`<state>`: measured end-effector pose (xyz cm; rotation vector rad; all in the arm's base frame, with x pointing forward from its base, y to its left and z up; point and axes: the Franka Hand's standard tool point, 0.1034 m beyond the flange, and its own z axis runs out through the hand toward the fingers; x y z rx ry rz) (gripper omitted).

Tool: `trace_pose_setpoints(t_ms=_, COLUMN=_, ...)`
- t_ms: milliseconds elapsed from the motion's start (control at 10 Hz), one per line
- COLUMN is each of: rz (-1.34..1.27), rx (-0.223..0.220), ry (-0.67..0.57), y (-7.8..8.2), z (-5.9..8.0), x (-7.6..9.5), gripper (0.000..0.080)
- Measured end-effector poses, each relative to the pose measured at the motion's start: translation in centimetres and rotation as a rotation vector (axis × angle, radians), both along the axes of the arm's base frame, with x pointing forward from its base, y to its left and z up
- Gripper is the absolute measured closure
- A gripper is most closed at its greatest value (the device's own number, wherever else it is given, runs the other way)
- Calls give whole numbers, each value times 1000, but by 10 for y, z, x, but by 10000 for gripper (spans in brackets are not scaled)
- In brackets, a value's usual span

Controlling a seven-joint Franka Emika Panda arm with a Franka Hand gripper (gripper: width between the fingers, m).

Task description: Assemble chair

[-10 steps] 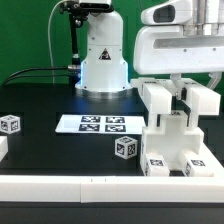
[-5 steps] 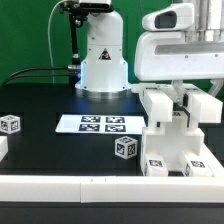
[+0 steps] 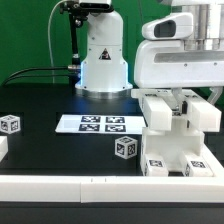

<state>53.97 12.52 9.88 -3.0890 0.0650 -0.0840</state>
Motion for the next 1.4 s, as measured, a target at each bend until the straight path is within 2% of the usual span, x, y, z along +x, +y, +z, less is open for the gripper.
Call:
trace_pose_setpoints(t_ms=300, rz=1, rx=1, ry=-4, y=1, z=1, x=1, gripper=502)
trace_pose_setpoints(t_ms=400, rz=1, rx=1, ry=-5, y=1, z=1, x=1, gripper=314)
trace_pose_setpoints(t_ms=500, rz=1, rx=1, ry=-6, y=1, z=1, x=2, gripper=205)
trace_pose_setpoints(t_ms=600, rz=1, rx=1, ry=-6, y=1, z=1, x=2, gripper=205)
trace_pose_setpoints(t_ms=700, rz=1, rx=1, ry=-7, y=1, z=1, x=2, gripper=161)
trace_pose_setpoints(t_ms=800, rz=2, rx=1, ry=-7, y=1, z=1, x=2, gripper=153)
trace_pose_setpoints(t_ms=1300, rz=7, rx=3, ry=-7, y=6, z=5, x=4, gripper=151)
trace_pose_setpoints(t_ms=1400, rz=8, rx=5, ry=-10, y=13, z=4, x=5, gripper=151)
